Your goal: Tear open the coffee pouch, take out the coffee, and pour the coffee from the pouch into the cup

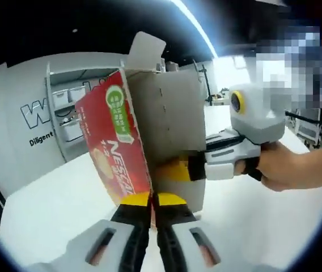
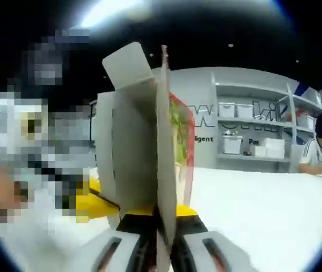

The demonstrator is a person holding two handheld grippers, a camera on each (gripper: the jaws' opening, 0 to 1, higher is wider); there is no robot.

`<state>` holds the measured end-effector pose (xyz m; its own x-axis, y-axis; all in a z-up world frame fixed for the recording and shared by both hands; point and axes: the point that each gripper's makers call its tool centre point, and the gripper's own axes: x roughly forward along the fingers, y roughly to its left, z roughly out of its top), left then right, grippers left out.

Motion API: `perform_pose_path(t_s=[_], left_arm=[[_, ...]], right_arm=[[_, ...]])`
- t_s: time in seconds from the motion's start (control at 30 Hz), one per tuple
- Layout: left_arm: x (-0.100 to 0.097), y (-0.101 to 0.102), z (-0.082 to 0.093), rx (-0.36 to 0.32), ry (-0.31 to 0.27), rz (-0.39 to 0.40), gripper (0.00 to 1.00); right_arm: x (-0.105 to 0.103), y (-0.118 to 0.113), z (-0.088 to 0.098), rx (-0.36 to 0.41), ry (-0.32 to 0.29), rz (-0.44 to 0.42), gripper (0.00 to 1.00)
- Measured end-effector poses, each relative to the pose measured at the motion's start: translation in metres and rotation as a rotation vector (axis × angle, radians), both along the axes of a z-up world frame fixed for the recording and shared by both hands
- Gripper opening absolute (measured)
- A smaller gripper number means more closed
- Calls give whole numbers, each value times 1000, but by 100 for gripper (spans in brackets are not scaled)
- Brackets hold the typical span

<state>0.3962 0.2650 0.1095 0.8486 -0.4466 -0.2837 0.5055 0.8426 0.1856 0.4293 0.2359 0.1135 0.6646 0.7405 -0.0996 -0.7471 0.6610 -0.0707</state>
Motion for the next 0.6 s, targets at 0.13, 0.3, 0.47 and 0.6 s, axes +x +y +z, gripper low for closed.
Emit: perform_pose_path(t_s=[0.13, 0.3, 0.47, 0.6], left_arm=[[-2, -2, 1, 0, -7, 5, 3], [-3, -3, 2, -42, 15, 16, 3], [-3, -2, 2, -69, 32, 40, 3], [-2, -2, 1, -78, 42, 49, 3]], right_arm=[[-11, -18, 5, -1, -33, -33, 22], [-51, -64, 10, 50, -59, -91, 17], [-102, -81, -2, 42, -80, -104, 11], [-128, -40, -25, -82, -80, 34, 10]])
